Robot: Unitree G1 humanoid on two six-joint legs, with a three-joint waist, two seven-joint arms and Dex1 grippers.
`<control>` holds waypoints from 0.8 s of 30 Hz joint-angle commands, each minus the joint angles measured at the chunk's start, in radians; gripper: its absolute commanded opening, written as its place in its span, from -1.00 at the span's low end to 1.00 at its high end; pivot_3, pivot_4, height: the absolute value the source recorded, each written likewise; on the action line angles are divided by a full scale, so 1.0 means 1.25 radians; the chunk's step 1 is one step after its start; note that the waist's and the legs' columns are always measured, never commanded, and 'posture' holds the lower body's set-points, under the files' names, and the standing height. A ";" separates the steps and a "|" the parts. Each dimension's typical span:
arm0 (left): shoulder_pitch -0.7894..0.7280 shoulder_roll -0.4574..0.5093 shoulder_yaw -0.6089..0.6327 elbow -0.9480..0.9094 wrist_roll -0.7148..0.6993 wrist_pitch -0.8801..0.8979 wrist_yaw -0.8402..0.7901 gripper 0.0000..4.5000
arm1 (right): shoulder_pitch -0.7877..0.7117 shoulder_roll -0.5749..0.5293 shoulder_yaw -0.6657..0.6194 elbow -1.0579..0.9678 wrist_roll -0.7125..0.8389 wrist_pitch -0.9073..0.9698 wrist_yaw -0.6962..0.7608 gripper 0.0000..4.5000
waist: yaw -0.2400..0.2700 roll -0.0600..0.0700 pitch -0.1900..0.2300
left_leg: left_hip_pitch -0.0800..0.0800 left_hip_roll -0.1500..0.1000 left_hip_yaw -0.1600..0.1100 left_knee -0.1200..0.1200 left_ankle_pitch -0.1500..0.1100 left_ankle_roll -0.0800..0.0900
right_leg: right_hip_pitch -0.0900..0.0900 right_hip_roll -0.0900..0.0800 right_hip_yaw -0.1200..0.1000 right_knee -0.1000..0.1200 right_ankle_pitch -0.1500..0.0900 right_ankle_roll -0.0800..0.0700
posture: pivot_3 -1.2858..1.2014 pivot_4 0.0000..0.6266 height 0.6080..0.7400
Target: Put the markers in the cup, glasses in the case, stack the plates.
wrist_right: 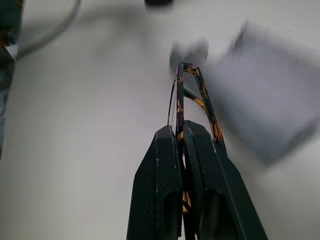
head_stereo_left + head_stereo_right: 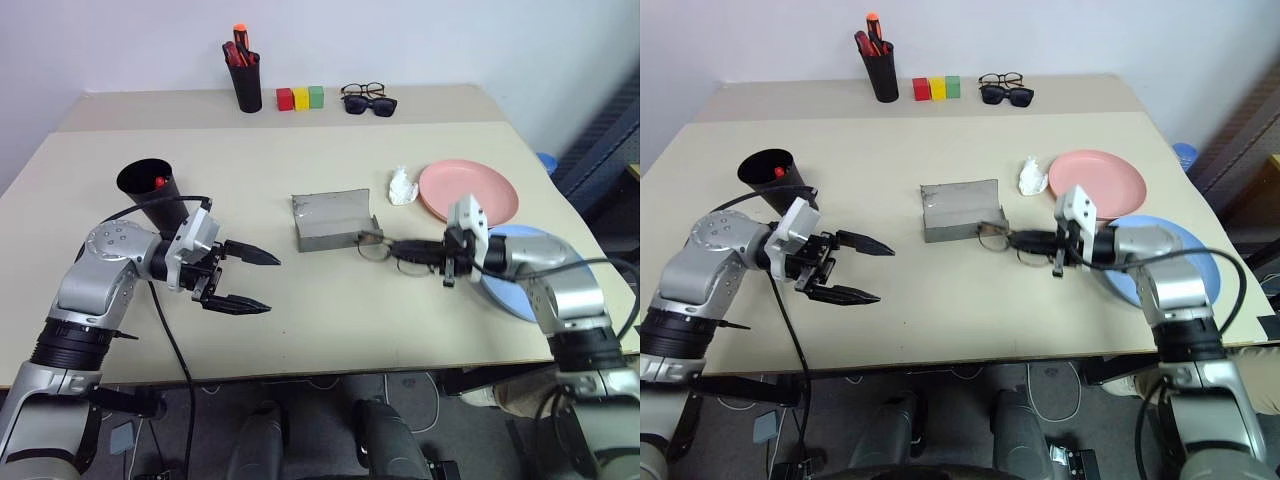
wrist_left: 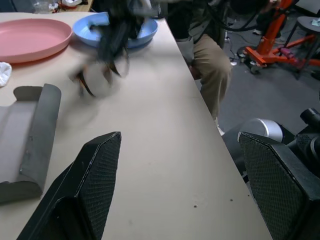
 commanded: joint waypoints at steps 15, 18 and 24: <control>0.156 0.054 0.118 -0.208 -0.060 0.077 0.105 0.71 | -0.443 0.283 0.085 0.749 -0.265 -0.544 -0.093 -0.99 | -0.008 0.000 0.000 | -0.001 0.000 0.000 -0.002 0.000 0.000 | -0.001 0.000 0.000 0.000 0.000 0.000 | 0.03 -0.52 1.00; 0.175 0.059 0.130 -0.226 -0.067 0.085 0.117 0.71 | -0.454 0.293 0.085 0.785 -0.281 -0.565 -0.081 -0.99 | -0.009 0.000 0.000 | -0.001 0.000 0.000 -0.002 0.000 0.000 | -0.001 0.000 0.000 0.000 0.000 0.000 | 0.03 -0.52 1.00; 0.191 0.062 0.139 -0.246 -0.071 0.093 0.136 0.71 | -0.448 0.297 0.080 0.819 -0.300 -0.573 -0.064 -0.99 | -0.010 0.001 0.001 | 0.000 0.000 0.000 -0.002 0.000 0.000 | -0.001 0.000 0.000 0.000 0.000 0.000 | 0.03 -0.52 1.00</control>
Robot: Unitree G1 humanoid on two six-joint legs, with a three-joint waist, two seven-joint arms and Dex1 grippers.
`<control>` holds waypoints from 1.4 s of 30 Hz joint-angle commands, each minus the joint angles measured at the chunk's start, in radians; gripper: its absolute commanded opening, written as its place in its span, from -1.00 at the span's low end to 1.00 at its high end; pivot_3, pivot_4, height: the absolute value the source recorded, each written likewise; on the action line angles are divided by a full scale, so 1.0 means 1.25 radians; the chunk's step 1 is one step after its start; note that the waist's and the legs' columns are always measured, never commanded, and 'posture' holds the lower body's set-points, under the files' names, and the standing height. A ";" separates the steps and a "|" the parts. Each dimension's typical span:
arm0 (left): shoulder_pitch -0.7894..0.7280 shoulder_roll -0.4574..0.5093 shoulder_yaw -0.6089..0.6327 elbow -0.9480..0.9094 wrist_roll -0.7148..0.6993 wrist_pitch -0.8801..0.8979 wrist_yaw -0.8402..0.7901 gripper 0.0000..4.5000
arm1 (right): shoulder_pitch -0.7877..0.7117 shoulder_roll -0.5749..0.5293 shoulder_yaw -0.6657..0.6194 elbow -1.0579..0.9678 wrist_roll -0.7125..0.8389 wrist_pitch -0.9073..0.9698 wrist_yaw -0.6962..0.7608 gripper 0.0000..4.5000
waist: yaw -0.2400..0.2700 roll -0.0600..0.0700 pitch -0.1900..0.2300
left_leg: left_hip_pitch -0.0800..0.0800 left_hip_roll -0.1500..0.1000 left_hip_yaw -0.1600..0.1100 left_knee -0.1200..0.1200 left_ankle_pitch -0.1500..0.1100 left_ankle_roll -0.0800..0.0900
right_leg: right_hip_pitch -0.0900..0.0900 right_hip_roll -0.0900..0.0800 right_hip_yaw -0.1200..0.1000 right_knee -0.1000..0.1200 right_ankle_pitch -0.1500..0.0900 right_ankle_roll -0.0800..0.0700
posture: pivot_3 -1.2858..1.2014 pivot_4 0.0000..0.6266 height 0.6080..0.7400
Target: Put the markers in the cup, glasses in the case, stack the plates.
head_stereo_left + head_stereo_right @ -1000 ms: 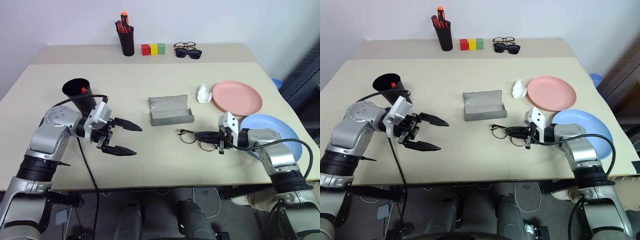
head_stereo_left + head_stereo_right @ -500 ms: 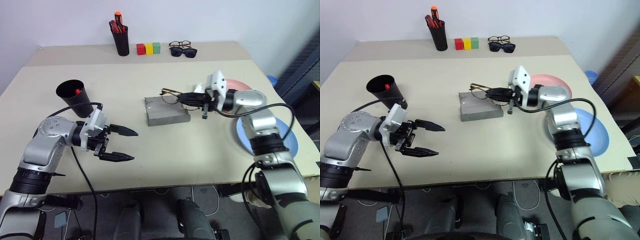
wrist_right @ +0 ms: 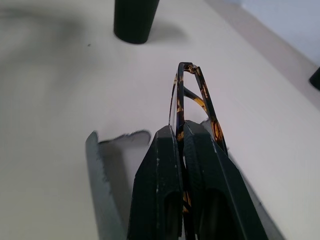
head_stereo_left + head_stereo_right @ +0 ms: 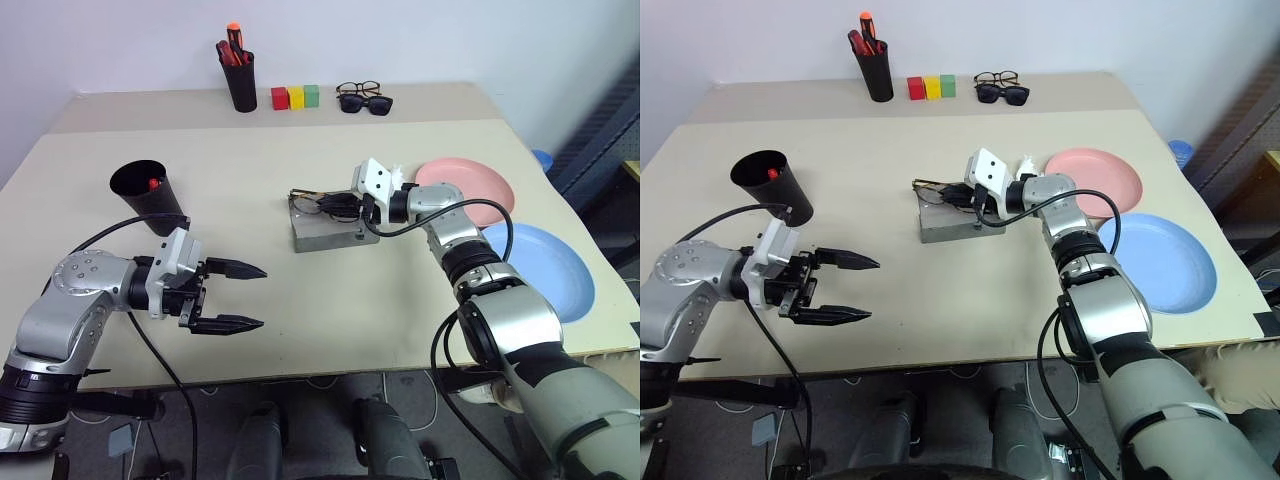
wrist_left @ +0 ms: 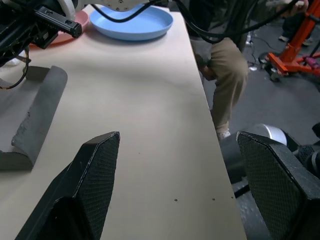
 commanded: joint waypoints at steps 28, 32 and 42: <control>0.057 0.019 0.047 -0.073 -0.046 0.017 0.056 0.71 | -0.008 -0.006 -0.015 0.021 -0.031 0.075 0.194 -0.99 | 0.000 0.000 0.000 | 0.000 0.000 0.000 0.000 0.000 0.000 | 0.000 0.000 0.000 0.000 0.000 0.000 | 0.03 -0.52 1.00; 0.051 0.016 0.041 -0.071 -0.046 0.019 0.057 0.71 | -0.010 -0.011 -0.016 0.030 -0.037 0.089 0.187 -0.85 | 0.000 0.000 0.000 | 0.000 0.000 0.000 0.000 0.000 0.000 | 0.000 0.000 0.000 0.000 0.000 0.000 | 0.03 -0.52 1.00; 0.052 0.008 0.047 -0.082 -0.055 0.031 0.084 0.71 | -0.019 -0.020 -0.024 0.060 -0.068 0.057 0.043 0.98 | 0.000 0.000 0.000 | 0.000 0.000 0.000 0.000 0.000 0.000 | 0.000 0.000 0.000 0.000 0.000 0.000 | 0.03 -0.52 1.00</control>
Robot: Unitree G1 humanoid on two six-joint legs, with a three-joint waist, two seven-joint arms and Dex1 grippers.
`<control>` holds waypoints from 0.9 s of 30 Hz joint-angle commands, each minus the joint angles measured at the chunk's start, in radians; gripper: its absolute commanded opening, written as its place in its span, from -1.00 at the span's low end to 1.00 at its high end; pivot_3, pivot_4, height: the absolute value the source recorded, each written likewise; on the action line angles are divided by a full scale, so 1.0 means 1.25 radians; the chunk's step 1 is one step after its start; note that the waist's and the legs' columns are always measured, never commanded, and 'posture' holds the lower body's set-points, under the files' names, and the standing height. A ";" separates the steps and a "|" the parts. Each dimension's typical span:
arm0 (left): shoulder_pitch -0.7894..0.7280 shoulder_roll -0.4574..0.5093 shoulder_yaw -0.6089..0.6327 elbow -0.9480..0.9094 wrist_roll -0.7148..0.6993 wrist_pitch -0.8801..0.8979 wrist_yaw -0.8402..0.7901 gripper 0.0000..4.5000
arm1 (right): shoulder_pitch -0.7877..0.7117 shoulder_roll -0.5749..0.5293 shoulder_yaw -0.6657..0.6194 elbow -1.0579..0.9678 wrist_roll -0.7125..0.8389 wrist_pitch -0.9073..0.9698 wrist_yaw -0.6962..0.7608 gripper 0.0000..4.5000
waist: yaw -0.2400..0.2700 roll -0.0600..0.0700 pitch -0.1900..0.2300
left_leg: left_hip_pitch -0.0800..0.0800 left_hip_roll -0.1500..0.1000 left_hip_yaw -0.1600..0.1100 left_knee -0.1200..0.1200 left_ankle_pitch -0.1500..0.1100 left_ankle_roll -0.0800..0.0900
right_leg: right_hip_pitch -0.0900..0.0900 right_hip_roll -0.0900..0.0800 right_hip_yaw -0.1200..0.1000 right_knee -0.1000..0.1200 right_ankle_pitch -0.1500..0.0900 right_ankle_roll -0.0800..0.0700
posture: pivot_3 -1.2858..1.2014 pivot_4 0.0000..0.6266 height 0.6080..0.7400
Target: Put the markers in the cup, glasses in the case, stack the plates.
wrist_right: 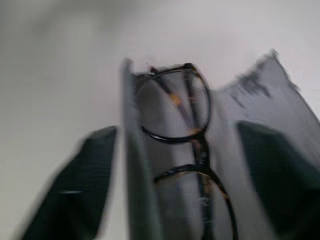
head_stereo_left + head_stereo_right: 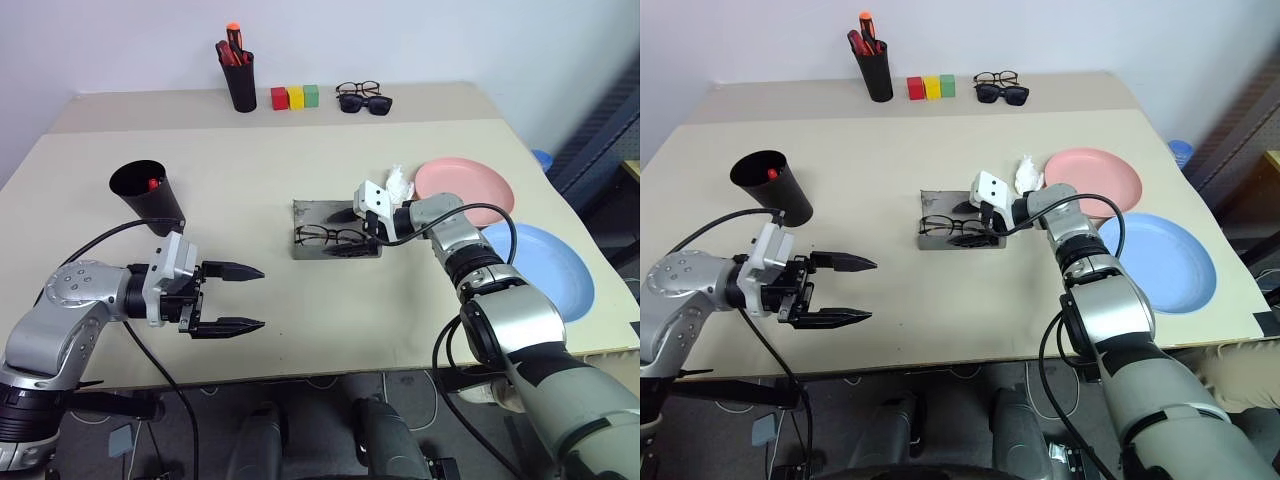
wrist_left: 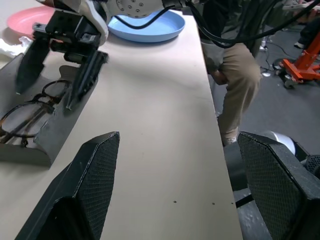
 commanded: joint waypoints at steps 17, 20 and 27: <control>-0.529 -0.198 -0.151 0.636 0.362 -0.280 0.234 0.33 | 0.395 -0.352 -0.173 -0.815 0.184 0.326 0.012 1.00 | 0.029 -0.001 0.000 | -0.001 -0.001 -0.001 0.001 0.000 0.000 | 0.002 -0.001 -0.001 -0.001 0.001 0.005 | 0.03 -0.52 1.00; -0.669 -0.254 -0.194 0.856 0.438 -0.365 0.248 -0.34 | 0.656 -0.409 -0.283 -1.077 0.221 0.446 -0.039 1.00 | 0.034 0.000 0.000 | -0.002 -0.002 0.000 0.001 0.000 0.000 | 0.001 -0.001 0.000 -0.001 0.001 0.005 | 0.03 -0.52 1.00; -0.885 -0.355 -0.251 1.197 0.582 -0.461 0.366 -0.98 | 0.947 -0.398 -0.468 -1.331 0.275 0.570 -0.166 1.00 | 0.024 -0.002 0.001 | -0.002 -0.001 0.001 0.004 0.000 0.000 | 0.001 -0.001 0.000 -0.003 -0.001 0.005 | 0.03 -0.52 1.00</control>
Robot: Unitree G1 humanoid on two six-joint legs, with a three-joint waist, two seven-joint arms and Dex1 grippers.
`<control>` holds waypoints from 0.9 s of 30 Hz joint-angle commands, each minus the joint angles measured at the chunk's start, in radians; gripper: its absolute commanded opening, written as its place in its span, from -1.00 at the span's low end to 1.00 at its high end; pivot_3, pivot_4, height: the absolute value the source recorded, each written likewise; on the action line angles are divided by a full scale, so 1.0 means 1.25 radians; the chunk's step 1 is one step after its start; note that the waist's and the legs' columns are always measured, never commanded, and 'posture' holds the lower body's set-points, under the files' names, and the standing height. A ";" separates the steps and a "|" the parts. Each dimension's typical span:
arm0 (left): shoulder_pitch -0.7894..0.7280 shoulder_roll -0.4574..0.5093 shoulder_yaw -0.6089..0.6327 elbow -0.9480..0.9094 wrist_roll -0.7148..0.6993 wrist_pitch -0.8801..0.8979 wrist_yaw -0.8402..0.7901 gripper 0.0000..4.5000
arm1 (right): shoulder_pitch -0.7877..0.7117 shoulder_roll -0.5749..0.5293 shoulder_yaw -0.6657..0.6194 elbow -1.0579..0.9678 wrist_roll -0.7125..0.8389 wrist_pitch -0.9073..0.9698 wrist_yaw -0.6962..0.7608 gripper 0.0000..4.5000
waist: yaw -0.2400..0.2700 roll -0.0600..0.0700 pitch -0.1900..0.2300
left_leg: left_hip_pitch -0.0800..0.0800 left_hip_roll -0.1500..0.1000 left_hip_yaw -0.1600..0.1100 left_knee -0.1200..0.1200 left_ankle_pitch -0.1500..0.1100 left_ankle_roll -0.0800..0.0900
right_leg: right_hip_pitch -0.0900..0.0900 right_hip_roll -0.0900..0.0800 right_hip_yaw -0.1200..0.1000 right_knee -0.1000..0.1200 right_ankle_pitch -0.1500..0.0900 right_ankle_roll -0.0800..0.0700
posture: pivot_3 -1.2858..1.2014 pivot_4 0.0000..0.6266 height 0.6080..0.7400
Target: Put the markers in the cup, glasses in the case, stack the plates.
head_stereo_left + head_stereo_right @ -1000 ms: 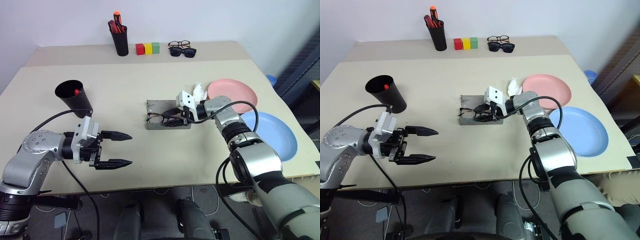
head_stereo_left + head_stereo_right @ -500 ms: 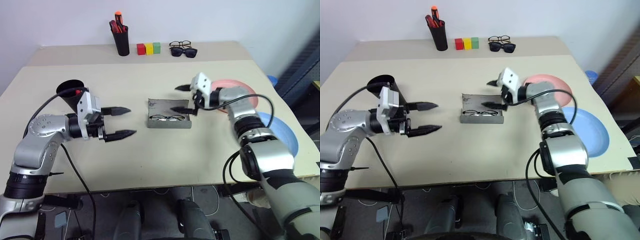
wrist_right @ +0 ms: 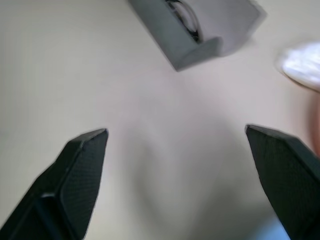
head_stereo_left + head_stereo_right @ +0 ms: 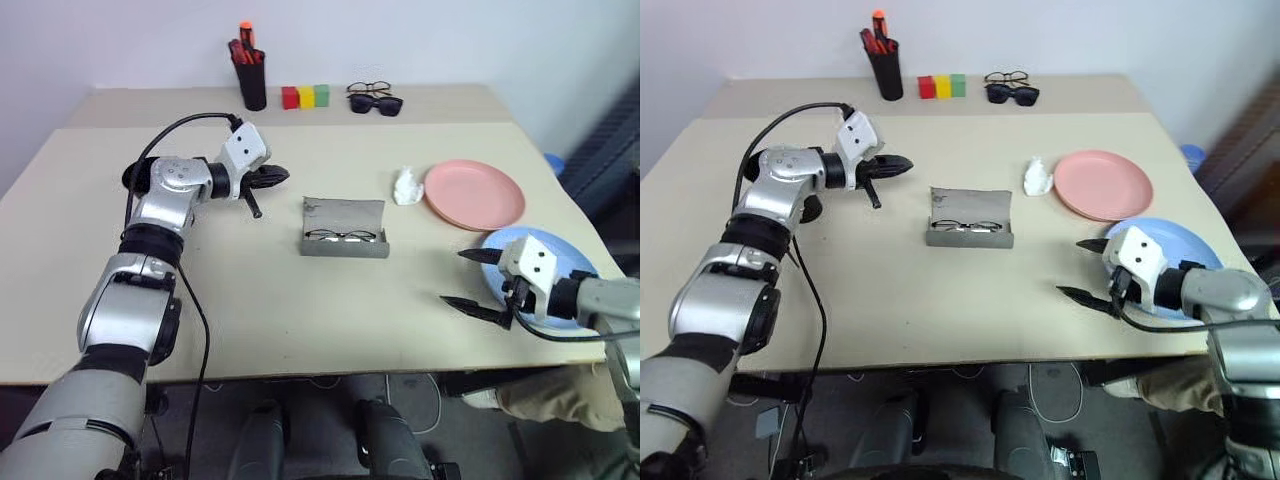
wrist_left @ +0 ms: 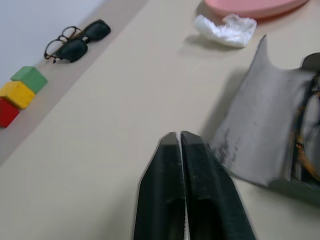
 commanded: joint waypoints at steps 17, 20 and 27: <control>-0.176 -0.150 -0.072 0.197 0.260 0.031 0.266 -0.98 | 0.098 0.033 -0.145 -0.171 0.168 0.076 -0.168 1.00 | 0.006 -0.002 0.001 | -0.002 0.000 0.000 -0.001 0.000 0.000 | 0.000 0.000 0.000 -0.003 0.000 0.001 | 0.03 -0.52 1.00; -0.171 -0.164 -0.068 0.200 0.269 0.041 0.272 -0.98 | 0.102 0.032 -0.139 -0.176 0.177 0.074 -0.176 1.00 | 0.006 -0.002 0.001 | -0.002 0.000 -0.001 -0.001 0.000 0.000 | 0.000 0.000 0.000 -0.003 0.000 0.001 | 0.03 -0.52 1.00; -0.143 -0.185 -0.066 0.204 0.277 0.065 0.175 -0.98 | 0.096 0.029 -0.123 -0.177 0.189 0.071 -0.191 1.00 | 0.005 -0.002 0.001 | -0.002 0.000 -0.001 -0.001 0.000 0.000 | 0.000 0.000 0.000 -0.003 0.000 0.000 | 0.03 -0.52 1.00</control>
